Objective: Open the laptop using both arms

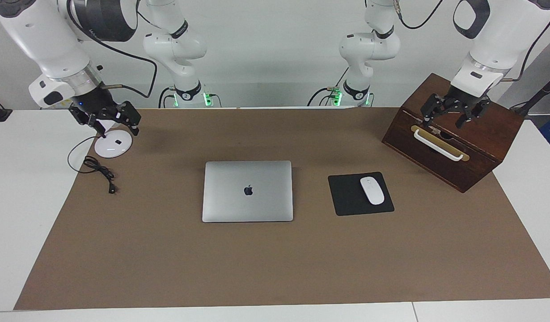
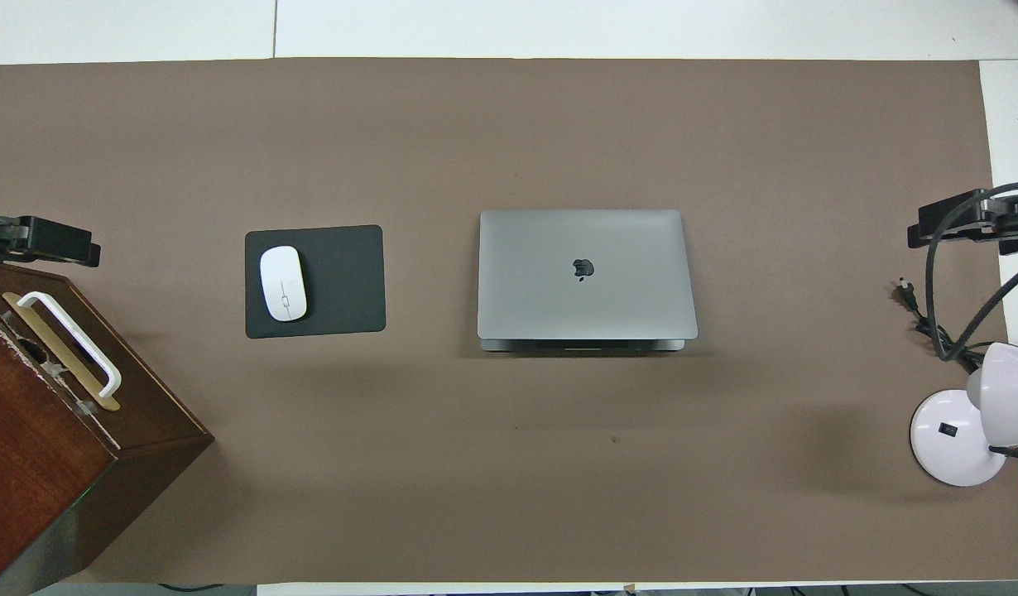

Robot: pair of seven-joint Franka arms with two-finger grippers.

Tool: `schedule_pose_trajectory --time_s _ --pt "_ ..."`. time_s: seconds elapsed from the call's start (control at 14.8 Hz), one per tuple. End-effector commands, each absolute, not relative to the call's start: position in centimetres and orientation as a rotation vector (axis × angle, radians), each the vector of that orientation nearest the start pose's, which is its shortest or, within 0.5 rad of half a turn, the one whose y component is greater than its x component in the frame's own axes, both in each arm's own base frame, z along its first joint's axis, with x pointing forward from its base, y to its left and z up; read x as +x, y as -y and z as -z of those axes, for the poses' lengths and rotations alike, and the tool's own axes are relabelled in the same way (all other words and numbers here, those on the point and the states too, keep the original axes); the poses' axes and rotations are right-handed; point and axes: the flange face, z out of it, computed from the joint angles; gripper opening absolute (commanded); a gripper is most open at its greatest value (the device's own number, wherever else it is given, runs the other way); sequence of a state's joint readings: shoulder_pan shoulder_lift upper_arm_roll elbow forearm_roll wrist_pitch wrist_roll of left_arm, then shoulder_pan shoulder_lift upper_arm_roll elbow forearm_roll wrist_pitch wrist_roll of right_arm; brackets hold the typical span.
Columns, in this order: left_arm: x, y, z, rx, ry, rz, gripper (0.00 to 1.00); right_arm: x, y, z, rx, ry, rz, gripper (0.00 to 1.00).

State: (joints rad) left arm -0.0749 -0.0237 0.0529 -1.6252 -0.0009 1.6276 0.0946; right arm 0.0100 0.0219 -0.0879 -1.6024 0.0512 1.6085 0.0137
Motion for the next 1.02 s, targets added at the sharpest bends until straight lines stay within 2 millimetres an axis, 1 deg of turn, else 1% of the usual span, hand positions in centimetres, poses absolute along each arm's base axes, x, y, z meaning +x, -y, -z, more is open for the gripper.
schedule_pose_trajectory --time_s 0.0,0.07,0.27,0.41,0.47,0.54,0.61,0.68,0.74,0.88,0.95 --pt "54.4 1.0 -62.1 -3.149 -0.166 0.039 1.0 56.0 2.9 -60.0 -3.087 -0.089 -0.033 1.0" --pt "54.4 0.7 -62.1 -3.15 -0.157 0.037 1.0 56.0 1.7 -59.9 -3.086 -0.056 -0.036 1.0" --pt "54.3 0.6 -61.8 -3.151 -0.154 0.035 1.0 55.8 -0.2 -59.9 -3.077 -0.009 -0.047 1.0" --pt "54.1 0.6 -61.5 -3.153 -0.152 0.032 1.0 55.7 -2.2 -60.0 -3.079 0.053 -0.048 1.0" --pt "54.1 0.6 -61.4 -3.153 -0.149 0.044 0.94 55.7 -2.8 -60.2 -3.084 0.077 -0.041 1.0" --pt "54.1 0.6 -61.3 -3.152 -0.146 0.063 0.76 55.6 -3.4 -60.3 -3.084 0.115 -0.037 1.0" --pt "54.2 0.6 -61.0 -3.152 -0.146 0.071 0.5 55.2 -4.1 -60.5 -3.083 0.157 -0.032 1.0" --pt "54.1 0.6 -61.0 -3.152 -0.146 0.078 0.24 55.0 -4.3 -60.2 -3.078 0.166 -0.036 1.0" --pt "54.0 0.6 -60.5 -3.152 -0.143 0.081 0.0 54.7 -5.5 -60.0 -3.077 0.198 -0.042 1.0" --pt "53.9 0.6 -60.4 -3.152 -0.145 0.095 0.0 54.3 -6.5 -59.0 -3.073 0.226 -0.043 1.0" --pt "53.9 0.6 -60.2 -3.151 -0.15 0.102 0.0 53.9 -7.6 -58.9 -3.071 0.246 -0.028 1.0"
